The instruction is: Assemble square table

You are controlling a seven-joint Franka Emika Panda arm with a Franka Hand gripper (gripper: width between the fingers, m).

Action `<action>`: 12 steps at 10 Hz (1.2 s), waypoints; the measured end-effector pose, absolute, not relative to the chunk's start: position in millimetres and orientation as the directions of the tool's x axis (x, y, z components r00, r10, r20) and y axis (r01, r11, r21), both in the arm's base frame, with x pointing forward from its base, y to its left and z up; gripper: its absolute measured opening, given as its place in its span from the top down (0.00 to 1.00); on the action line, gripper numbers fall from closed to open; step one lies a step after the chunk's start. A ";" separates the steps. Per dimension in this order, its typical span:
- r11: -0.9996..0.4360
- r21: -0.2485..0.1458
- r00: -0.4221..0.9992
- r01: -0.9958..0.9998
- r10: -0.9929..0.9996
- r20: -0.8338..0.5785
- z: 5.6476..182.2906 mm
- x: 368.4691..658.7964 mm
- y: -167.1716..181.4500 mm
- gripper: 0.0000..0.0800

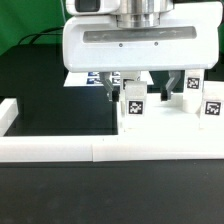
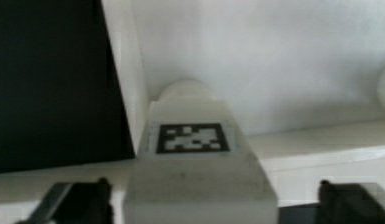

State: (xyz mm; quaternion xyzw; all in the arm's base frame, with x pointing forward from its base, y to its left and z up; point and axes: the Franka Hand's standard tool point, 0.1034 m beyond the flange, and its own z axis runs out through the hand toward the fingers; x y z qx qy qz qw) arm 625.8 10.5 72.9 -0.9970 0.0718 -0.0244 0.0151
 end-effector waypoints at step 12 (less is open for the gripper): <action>-0.174 -0.105 0.176 -0.979 -0.984 -0.006 70.4 623.3 6.4 0.63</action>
Offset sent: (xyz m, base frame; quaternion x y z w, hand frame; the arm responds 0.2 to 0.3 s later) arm 0.0000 0.0000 0.0000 0.0000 0.0000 0.1938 0.9810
